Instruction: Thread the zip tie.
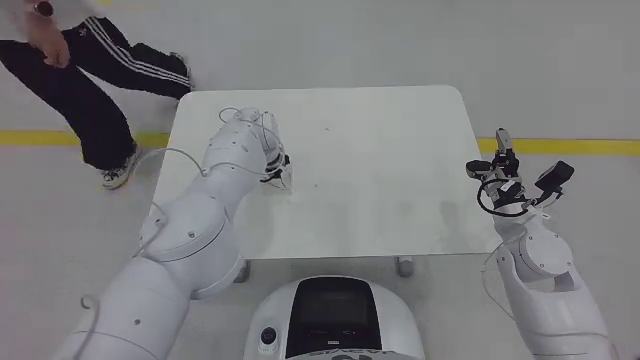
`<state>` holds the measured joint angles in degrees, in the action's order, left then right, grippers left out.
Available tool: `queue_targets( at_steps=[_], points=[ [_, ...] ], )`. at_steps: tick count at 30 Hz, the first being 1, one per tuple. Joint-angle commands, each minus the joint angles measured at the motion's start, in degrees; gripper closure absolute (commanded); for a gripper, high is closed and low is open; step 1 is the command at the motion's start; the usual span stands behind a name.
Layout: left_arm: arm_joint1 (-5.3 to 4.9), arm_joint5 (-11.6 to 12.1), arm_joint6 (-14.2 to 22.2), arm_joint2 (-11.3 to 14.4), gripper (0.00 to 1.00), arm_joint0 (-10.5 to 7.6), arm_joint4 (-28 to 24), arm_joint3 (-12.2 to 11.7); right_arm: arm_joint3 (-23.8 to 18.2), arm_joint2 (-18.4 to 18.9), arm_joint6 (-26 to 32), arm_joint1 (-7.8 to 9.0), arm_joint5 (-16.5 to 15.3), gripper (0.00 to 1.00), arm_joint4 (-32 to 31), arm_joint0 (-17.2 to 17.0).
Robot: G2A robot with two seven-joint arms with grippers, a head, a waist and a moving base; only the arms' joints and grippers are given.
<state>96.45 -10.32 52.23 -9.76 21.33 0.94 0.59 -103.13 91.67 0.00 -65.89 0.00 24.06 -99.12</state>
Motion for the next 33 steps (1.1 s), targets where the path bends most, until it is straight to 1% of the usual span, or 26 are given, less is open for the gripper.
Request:
queue_targets(
  at_steps=[1,15,33],
  points=[
    [-0.07,0.09,-0.07,0.02,1.00,-0.11,0.11,0.26,0.00,0.00,0.00,0.00,0.00,0.00,0.00,0.00],
    [-0.33,0.42,-0.85,0.01,1.00,-0.65,0.19,1.25,0.00,0.00,0.00,0.00,0.00,0.00,0.00,0.00],
    [-0.32,0.82,-1.99,0.02,1.00,-0.94,0.08,0.78,0.00,0.00,0.00,0.00,0.00,0.00,0.00,0.00]
  ],
)
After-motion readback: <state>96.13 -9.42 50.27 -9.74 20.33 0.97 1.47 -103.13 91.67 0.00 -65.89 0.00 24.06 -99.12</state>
